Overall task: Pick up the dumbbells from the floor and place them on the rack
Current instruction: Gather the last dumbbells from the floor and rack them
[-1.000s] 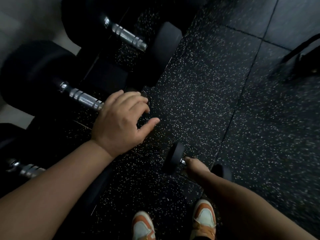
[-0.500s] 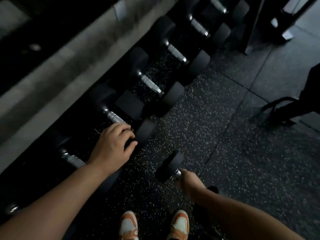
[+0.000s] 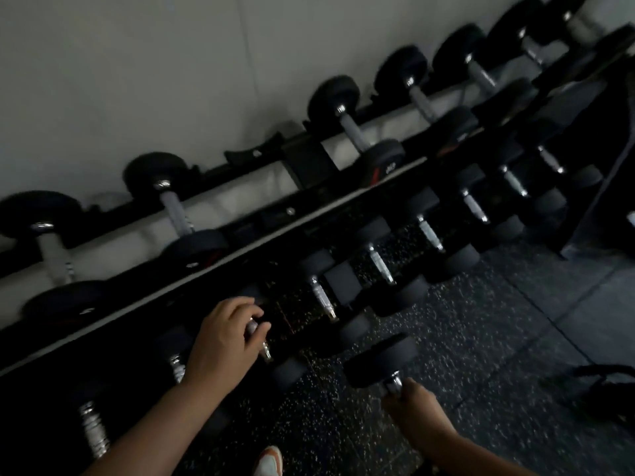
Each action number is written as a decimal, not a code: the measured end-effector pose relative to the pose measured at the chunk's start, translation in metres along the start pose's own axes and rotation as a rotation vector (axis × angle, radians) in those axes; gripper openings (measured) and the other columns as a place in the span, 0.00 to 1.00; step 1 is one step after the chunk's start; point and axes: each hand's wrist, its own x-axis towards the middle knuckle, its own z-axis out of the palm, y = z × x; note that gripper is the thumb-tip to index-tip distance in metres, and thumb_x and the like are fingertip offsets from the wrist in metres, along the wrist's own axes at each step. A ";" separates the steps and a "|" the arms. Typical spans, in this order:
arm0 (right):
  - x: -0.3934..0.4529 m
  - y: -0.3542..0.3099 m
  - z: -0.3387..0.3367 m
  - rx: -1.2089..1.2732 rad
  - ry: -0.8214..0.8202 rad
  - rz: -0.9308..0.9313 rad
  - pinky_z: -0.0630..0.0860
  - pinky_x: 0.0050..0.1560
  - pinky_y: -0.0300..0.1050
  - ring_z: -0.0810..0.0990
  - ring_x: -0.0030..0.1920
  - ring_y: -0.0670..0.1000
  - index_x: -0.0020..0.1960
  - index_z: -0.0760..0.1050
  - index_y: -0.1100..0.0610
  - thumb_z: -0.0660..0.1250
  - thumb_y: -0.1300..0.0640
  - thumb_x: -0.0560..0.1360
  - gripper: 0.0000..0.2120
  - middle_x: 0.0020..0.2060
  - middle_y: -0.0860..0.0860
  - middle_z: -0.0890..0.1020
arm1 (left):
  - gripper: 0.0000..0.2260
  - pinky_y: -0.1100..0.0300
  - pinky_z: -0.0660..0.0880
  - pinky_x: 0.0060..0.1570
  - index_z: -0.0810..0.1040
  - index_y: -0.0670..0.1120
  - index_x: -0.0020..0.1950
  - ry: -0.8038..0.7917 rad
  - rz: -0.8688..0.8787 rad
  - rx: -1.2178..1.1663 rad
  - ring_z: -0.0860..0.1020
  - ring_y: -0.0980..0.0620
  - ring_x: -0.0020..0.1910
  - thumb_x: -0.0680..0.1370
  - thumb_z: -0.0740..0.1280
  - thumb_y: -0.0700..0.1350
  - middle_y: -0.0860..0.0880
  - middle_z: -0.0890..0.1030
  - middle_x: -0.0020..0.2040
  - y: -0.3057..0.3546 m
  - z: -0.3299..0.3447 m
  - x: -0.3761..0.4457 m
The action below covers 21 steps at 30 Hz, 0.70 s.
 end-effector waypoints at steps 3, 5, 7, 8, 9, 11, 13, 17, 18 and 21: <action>-0.015 -0.033 -0.017 -0.021 0.015 -0.045 0.75 0.31 0.44 0.81 0.34 0.49 0.44 0.75 0.52 0.65 0.50 0.71 0.05 0.37 0.49 0.83 | 0.09 0.50 0.77 0.55 0.83 0.44 0.50 0.057 -0.048 0.037 0.79 0.46 0.54 0.72 0.76 0.45 0.47 0.81 0.54 0.003 -0.035 -0.001; -0.019 -0.056 -0.027 -0.010 0.018 -0.045 0.74 0.30 0.42 0.80 0.32 0.49 0.43 0.75 0.51 0.66 0.49 0.70 0.07 0.35 0.49 0.83 | 0.09 0.52 0.76 0.55 0.83 0.44 0.50 0.101 -0.075 0.050 0.79 0.46 0.55 0.73 0.75 0.45 0.47 0.81 0.54 0.005 -0.053 0.004; -0.020 -0.077 -0.034 -0.045 0.020 -0.048 0.74 0.30 0.41 0.80 0.32 0.48 0.41 0.76 0.52 0.67 0.47 0.68 0.08 0.34 0.49 0.83 | 0.09 0.52 0.74 0.56 0.83 0.44 0.50 0.145 -0.089 0.049 0.79 0.46 0.55 0.72 0.76 0.45 0.47 0.81 0.54 0.005 -0.067 0.013; -0.020 -0.089 -0.039 -0.070 0.029 -0.058 0.74 0.29 0.40 0.81 0.32 0.48 0.40 0.76 0.52 0.66 0.46 0.67 0.09 0.33 0.48 0.83 | 0.09 0.52 0.74 0.56 0.83 0.44 0.50 0.171 -0.089 0.048 0.80 0.45 0.54 0.72 0.76 0.45 0.47 0.81 0.54 0.003 -0.072 0.020; -0.020 -0.101 -0.043 -0.081 0.041 -0.069 0.74 0.29 0.40 0.81 0.32 0.47 0.39 0.76 0.52 0.65 0.44 0.65 0.11 0.32 0.48 0.83 | 0.09 0.52 0.74 0.56 0.82 0.44 0.50 0.195 -0.088 0.047 0.80 0.45 0.55 0.72 0.76 0.45 0.47 0.81 0.54 0.001 -0.077 0.027; -0.022 -0.128 -0.052 -0.111 0.052 -0.087 0.75 0.31 0.40 0.82 0.33 0.48 0.39 0.75 0.51 0.63 0.40 0.61 0.16 0.33 0.48 0.83 | 0.10 0.52 0.75 0.56 0.82 0.44 0.50 0.222 -0.095 0.034 0.79 0.45 0.55 0.72 0.75 0.46 0.47 0.81 0.54 -0.006 -0.088 0.043; -0.022 -0.156 -0.061 -0.160 0.052 -0.107 0.74 0.37 0.40 0.83 0.39 0.50 0.42 0.75 0.51 0.64 0.37 0.61 0.18 0.39 0.48 0.84 | 0.11 0.52 0.75 0.57 0.81 0.45 0.52 0.242 -0.112 0.027 0.79 0.46 0.56 0.73 0.75 0.47 0.47 0.80 0.55 -0.015 -0.095 0.061; -0.016 -0.208 -0.079 -0.221 0.059 -0.151 0.70 0.46 0.40 0.81 0.56 0.55 0.56 0.79 0.57 0.70 0.46 0.71 0.19 0.53 0.56 0.84 | 0.18 0.50 0.74 0.62 0.78 0.47 0.58 0.213 -0.150 0.083 0.76 0.47 0.60 0.72 0.72 0.54 0.48 0.77 0.59 -0.039 -0.096 0.100; -0.012 -0.217 -0.083 -0.230 0.057 -0.156 0.71 0.48 0.41 0.80 0.57 0.56 0.57 0.79 0.59 0.70 0.46 0.72 0.20 0.55 0.57 0.83 | 0.20 0.50 0.73 0.64 0.77 0.47 0.60 0.191 -0.169 0.105 0.74 0.47 0.62 0.73 0.71 0.56 0.48 0.76 0.60 -0.045 -0.093 0.109; -0.002 -0.247 -0.096 -0.250 0.049 -0.168 0.76 0.52 0.44 0.81 0.53 0.56 0.56 0.79 0.61 0.69 0.48 0.74 0.18 0.51 0.58 0.84 | 0.25 0.45 0.68 0.68 0.75 0.47 0.63 0.129 -0.213 0.171 0.71 0.43 0.68 0.73 0.67 0.61 0.45 0.73 0.66 -0.062 -0.079 0.135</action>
